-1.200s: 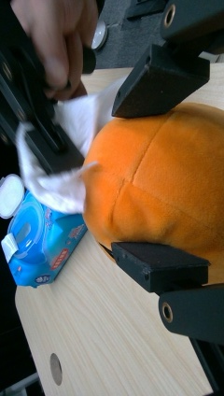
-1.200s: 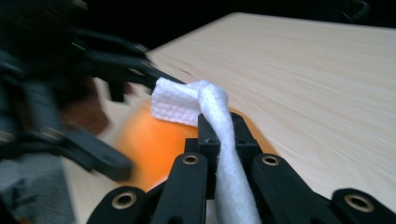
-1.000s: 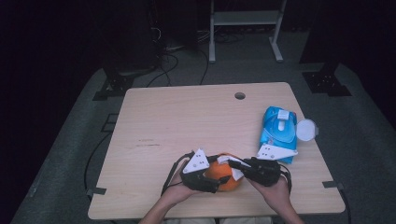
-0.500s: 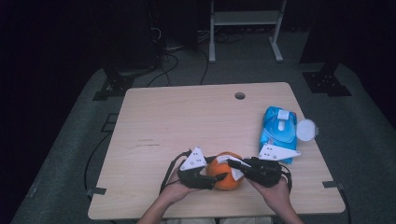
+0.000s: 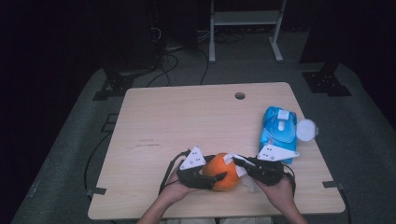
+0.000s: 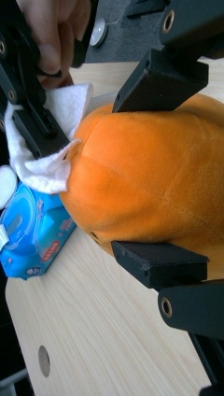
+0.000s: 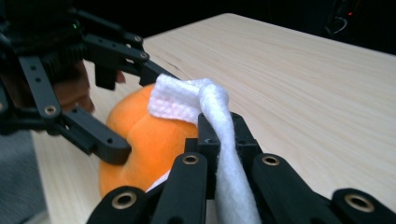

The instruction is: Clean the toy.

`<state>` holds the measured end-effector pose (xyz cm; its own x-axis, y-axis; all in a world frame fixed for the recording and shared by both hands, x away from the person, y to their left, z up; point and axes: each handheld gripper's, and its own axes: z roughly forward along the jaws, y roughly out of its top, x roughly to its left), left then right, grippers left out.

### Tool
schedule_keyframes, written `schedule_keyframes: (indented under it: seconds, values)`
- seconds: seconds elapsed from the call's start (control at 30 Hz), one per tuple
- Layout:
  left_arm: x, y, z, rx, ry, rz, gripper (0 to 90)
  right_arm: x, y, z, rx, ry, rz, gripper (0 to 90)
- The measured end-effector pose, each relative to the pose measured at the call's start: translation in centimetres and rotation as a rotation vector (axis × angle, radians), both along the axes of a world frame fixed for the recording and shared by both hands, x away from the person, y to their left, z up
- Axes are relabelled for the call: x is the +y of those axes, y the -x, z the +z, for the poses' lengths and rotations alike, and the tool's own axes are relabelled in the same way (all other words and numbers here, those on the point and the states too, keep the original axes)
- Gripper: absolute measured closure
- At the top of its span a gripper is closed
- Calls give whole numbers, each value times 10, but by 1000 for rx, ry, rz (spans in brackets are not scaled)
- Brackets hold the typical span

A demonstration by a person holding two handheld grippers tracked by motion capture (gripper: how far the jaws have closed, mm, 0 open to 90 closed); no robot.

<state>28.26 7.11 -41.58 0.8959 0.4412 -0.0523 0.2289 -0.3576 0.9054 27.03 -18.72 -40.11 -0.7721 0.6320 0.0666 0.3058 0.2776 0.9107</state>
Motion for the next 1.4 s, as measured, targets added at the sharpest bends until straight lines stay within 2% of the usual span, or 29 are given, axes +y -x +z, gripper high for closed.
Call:
schedule_keyframes:
  seconds: [0.1,0.17,0.23,0.3,0.43,0.47,0.57,0.7,0.8,0.97,1.0,1.03,1.07,1.1,1.13,1.3,1.4]
  values:
    - [4,-3,0,13,9,6,315,-7,-1,3,-31,76,-58,860]
    - [4,-4,0,19,14,9,313,-15,-5,0,-12,114,-80,860]
    - [2,-3,0,14,11,7,310,-16,-7,-2,-18,162,-91,859]
    - [0,-2,0,7,4,0,307,-11,-6,-2,-5,188,-74,856]
    - [-2,-1,0,4,-7,-7,296,4,1,6,-9,193,14,827]
    - [-2,-1,-1,6,-4,-5,295,5,2,9,-10,184,34,802]
    - [-2,0,-1,4,-9,-11,295,1,2,14,46,91,98,715]
    - [-4,1,-1,-1,-17,-16,292,3,1,14,102,66,152,599]
    - [-3,0,-1,1,-17,-19,290,5,0,14,127,46,169,581]
    - [-8,2,-1,-6,-26,-33,287,1,-5,15,213,-89,225,638]
    - [-8,3,-1,-7,-28,-36,284,2,-5,14,216,-80,222,638]
    - [-8,3,-1,-7,-30,-39,282,3,-5,13,225,-96,228,648]
    - [-8,3,-1,-6,-30,-45,282,4,-5,12,230,-104,231,701]
    - [-8,4,-1,-8,-26,-52,280,4,-4,13,218,-95,228,818]
    - [-9,5,-1,-12,-28,-57,273,4,-3,13,194,-76,222,847]
    - [-9,3,-2,1,-16,-77,225,4,-3,9,184,-64,171,864]
    - [-4,-3,-1,44,10,-44,154,1,-5,7,187,-65,159,865]
